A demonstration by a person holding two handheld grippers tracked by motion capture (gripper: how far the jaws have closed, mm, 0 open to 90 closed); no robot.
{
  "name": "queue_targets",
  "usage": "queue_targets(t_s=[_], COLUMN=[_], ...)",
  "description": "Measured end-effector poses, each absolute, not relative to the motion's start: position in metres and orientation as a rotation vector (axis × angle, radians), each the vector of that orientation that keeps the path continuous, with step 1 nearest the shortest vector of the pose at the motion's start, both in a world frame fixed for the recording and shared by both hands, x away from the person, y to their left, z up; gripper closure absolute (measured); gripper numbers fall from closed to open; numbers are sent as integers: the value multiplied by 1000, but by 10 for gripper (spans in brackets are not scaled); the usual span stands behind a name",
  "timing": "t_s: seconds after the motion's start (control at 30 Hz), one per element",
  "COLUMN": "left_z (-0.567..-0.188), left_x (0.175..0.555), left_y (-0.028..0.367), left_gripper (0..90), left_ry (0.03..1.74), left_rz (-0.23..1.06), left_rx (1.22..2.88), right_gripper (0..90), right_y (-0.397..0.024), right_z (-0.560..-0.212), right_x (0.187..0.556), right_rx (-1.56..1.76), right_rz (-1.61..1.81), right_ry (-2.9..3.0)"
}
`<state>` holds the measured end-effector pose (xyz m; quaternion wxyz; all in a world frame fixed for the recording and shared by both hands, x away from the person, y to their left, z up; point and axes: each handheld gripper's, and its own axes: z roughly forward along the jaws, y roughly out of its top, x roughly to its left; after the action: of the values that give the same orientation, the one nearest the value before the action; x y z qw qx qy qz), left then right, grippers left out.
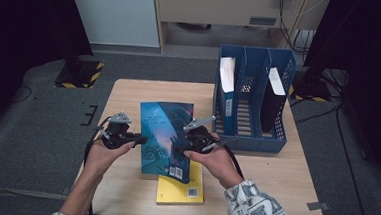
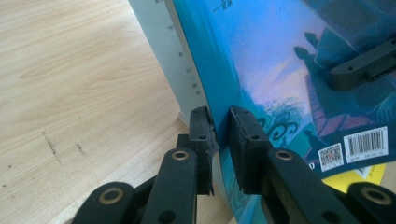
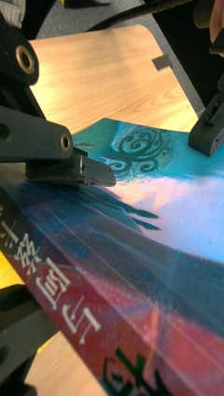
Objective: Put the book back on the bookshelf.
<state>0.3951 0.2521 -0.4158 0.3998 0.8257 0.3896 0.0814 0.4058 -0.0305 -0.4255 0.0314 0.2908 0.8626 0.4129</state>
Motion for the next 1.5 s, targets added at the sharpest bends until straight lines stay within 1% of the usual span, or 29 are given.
queue_targets(t_s=[0.13,0.6,0.87,1.17,1.37,1.43,1.5], left_z=[-414,-400,-402,-408,-407,-406,-405], left_x=[396,410,417,407,399,395,394], left_y=[253,248,244,243,241,239,237], left_gripper=[792,792,792,790,792,798,800], left_ry=[984,1000,1004,989,952,939,933], left_rz=[208,275,317,319,304,311,326], left_rx=[2078,2048,2073,2048,2045,2050,2062], right_gripper=[619,670,696,693,626,638,683], right_y=[-31,-29,-27,-31,-36,-41,-44], right_z=[-422,-410,-411,-419,-416,-413,-410], right_x=[407,420,429,420,410,408,406], right_rx=[887,894,901,867,806,797,790], right_rz=[1266,1271,1261,1251,1258,1299,1316], right_ry=[2641,2507,2437,2433,2429,2420,2417])
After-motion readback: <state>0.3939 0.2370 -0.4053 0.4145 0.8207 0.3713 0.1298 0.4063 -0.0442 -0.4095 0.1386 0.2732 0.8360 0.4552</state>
